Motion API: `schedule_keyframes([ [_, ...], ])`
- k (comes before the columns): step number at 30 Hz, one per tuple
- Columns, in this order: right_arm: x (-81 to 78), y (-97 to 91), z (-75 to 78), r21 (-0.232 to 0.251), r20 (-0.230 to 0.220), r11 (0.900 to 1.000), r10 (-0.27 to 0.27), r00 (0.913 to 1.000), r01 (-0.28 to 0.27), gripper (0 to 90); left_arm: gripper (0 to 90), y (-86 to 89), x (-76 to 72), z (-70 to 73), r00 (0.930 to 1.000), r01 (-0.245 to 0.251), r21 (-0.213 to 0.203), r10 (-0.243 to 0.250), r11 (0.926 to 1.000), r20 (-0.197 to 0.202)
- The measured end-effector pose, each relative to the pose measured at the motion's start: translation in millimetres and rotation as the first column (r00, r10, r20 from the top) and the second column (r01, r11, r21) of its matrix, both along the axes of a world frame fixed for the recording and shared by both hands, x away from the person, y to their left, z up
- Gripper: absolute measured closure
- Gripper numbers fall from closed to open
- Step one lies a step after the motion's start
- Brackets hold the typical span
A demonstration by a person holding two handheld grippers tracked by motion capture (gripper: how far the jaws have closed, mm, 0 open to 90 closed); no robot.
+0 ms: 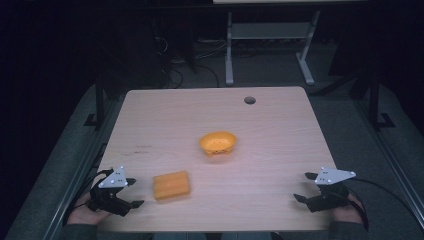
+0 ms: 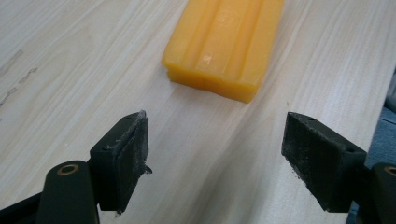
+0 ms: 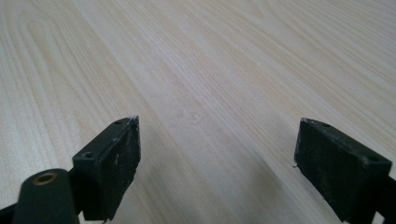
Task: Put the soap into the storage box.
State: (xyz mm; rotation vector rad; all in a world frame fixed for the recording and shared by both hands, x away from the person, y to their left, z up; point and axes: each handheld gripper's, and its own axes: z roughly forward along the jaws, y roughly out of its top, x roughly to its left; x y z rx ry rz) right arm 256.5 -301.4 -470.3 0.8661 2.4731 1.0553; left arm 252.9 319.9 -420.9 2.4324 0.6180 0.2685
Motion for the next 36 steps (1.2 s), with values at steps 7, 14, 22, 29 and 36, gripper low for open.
schedule_keyframes([
  [7, -0.8, -0.6, 1.7, -0.009, 0.004, 0.9999, 0.006, 1.0, -0.006, 14.0, 22.1, -3.7, 0.2, -0.9, 0.9995, 0.029, 0.011, -0.029, 0.9995, -0.008],
  [14, 0.0, -0.3, 0.8, -0.01, -0.001, 0.9999, 0.004, 1.0, -0.004, 14.0, 20.4, -12.1, 1.8, 0.9, 0.9991, 0.042, 0.015, -0.042, 0.999, -0.001],
  [22, -0.8, 0.7, 1.7, -0.01, 0.004, 0.9999, 0.014, 0.9999, -0.014, 14.0, 20.6, -21.7, 2.0, 5.2, 0.998, 0.061, 0.024, -0.061, 0.9979, 0.018],
  [29, -0.9, 2.2, 1.4, -0.008, 0.001, 0.9999, 0.012, 0.9999, -0.012, 14.0, 20.4, -27.8, 4.8, 7.4, 0.9969, 0.074, 0.032, -0.075, 0.9967, 0.023],
  [36, -1.4, 1.3, 0.2, -0.009, -0.006, 0.9999, 0.009, 0.9999, -0.009, 14.0, 19.4, -35.6, 10.4, 10.1, 0.9956, 0.091, 0.041, -0.092, 0.995, 0.019],
])
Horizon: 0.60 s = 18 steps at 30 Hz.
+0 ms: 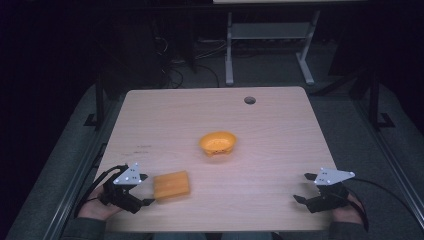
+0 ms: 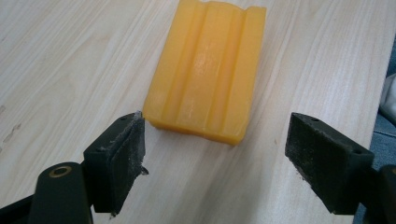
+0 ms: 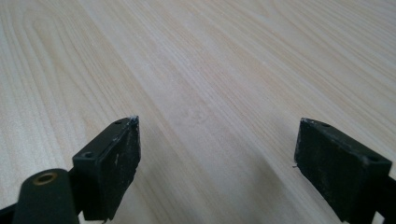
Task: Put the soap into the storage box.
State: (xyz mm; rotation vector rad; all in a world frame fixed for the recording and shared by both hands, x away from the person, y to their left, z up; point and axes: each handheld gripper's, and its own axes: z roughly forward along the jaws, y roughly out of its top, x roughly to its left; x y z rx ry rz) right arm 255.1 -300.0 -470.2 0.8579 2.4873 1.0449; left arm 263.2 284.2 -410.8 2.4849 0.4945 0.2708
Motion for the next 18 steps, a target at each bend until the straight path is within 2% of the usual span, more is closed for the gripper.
schedule_keyframes([
  [18, -1.2, 1.6, 1.4, 0.006, 0.008, 0.9999, 0.009, 0.9999, -0.009, 14.0, 18.5, -20.4, 11.9, -0.7, 0.9992, 0.037, 0.026, -0.037, 0.999, -0.018],
])
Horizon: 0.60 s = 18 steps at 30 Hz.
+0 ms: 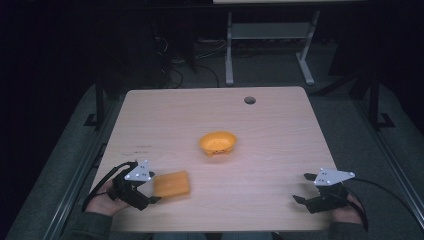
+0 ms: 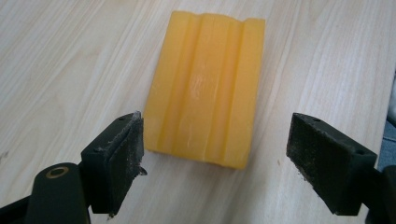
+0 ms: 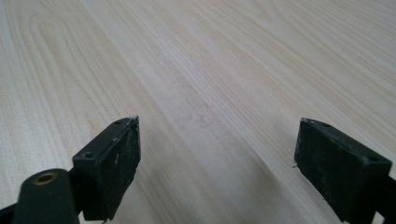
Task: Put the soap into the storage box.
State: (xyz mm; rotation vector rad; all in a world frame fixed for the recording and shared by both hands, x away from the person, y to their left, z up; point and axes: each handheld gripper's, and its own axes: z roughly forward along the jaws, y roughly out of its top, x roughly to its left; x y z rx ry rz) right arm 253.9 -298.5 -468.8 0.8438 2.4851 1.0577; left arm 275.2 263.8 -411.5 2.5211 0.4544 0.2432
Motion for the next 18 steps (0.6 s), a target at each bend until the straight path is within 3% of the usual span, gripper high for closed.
schedule_keyframes([
  [7, -0.4, -0.6, 1.2, 0.01, 0.008, 0.9999, -0.003, 1.0, 0.003, 14.0, 18.4, -9.8, 5.1, -1.3, 0.9998, 0.019, 0.019, -0.019, 0.9997, 0.003],
  [18, -0.8, -1.0, 1.9, 0.011, 0.012, 0.9999, 0.004, 0.9999, -0.004, 14.0, 18.4, -23.6, 13.7, -6.3, 0.999, 0.039, 0.04, -0.038, 0.9984, -0.025],
])
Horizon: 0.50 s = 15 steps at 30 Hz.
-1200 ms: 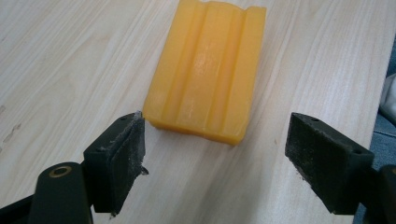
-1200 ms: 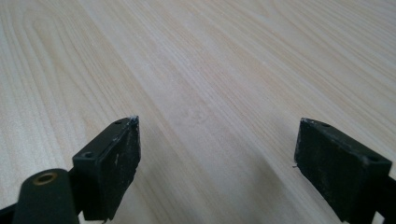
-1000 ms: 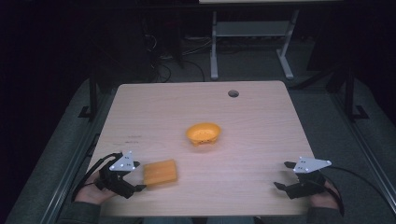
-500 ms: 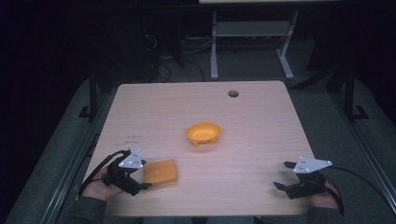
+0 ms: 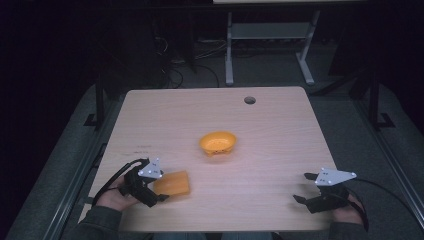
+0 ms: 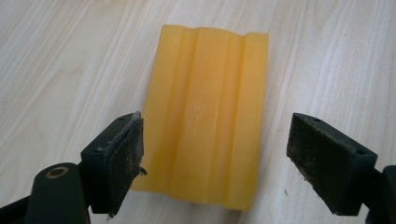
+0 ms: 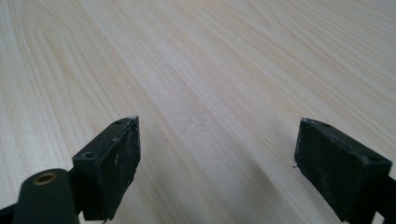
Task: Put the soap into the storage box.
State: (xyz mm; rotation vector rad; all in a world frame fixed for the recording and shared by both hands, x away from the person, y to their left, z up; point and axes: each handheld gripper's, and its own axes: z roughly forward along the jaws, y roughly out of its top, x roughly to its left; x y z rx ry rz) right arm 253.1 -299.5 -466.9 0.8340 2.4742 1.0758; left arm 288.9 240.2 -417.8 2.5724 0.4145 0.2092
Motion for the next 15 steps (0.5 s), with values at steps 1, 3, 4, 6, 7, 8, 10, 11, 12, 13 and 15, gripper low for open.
schedule_keyframes([
  [1, 0.1, -0.1, -0.2, 0.001, -0.001, 1.0, 0.0, 1.0, 0.0, 14.0, 18.4, -1.8, 1.2, -0.5, 1.0, 0.006, 0.002, -0.006, 1.0, 0.004],
  [3, 0.1, -0.1, -0.3, 0.003, -0.004, 1.0, -0.005, 1.0, 0.005, 14.0, 18.4, -5.8, 2.9, -1.2, 0.9999, 0.014, 0.012, -0.014, 0.9998, -0.003],
  [4, 0.1, -0.3, -0.2, 0.003, -0.004, 1.0, -0.005, 1.0, 0.005, 14.0, 18.5, -7.4, 4.0, -1.3, 0.9998, 0.019, 0.021, -0.019, 0.9996, -0.004],
  [6, 0.0, -0.3, 0.0, 0.003, -0.002, 1.0, -0.003, 1.0, 0.003, 14.0, 18.5, -10.2, 5.9, -2.7, 0.9997, 0.022, 0.021, -0.022, 0.9995, -0.009],
  [7, 0.6, -1.0, 0.0, -0.007, 0.007, 1.0, 0.003, 1.0, -0.003, 14.0, 18.4, -11.2, 6.6, -3.6, 0.9997, 0.021, 0.023, -0.021, 0.9995, -0.011],
  [8, 0.7, -1.2, 0.0, -0.009, 0.008, 1.0, 0.005, 1.0, -0.005, 14.0, 18.4, -11.8, 7.4, -4.3, 0.9997, 0.022, 0.027, -0.022, 0.9994, -0.015],
  [10, 0.5, -0.8, -0.1, -0.003, 0.004, 1.0, 0.002, 1.0, -0.002, 14.0, 18.2, -12.3, 8.5, -5.9, 0.9997, 0.02, 0.033, -0.019, 0.9993, -0.014],
  [11, 0.0, -0.1, -0.1, 0.004, -0.004, 1.0, -0.003, 1.0, 0.003, 14.0, 18.2, -12.5, 9.0, -6.8, 0.9998, 0.013, 0.029, -0.013, 0.9995, -0.014],
  [12, 0.3, -0.2, -0.2, 0.002, -0.002, 1.0, 0.0, 1.0, 0.0, 14.0, 18.2, -12.4, 9.7, -7.0, 0.9998, 0.012, 0.034, -0.011, 0.9994, -0.018],
  [13, 0.4, 0.0, -0.5, 0.004, -0.004, 1.0, 0.0, 1.0, 0.0, 14.0, 18.2, -12.1, 10.3, -7.2, 0.9999, 0.011, 0.038, -0.011, 0.9992, -0.013],
  [15, 0.6, 0.0, -0.5, 0.002, -0.005, 1.0, 0.003, 1.0, -0.003, 14.0, 18.2, -11.8, 11.4, -7.0, 0.9998, 0.013, 0.037, -0.012, 0.9992, -0.014],
])
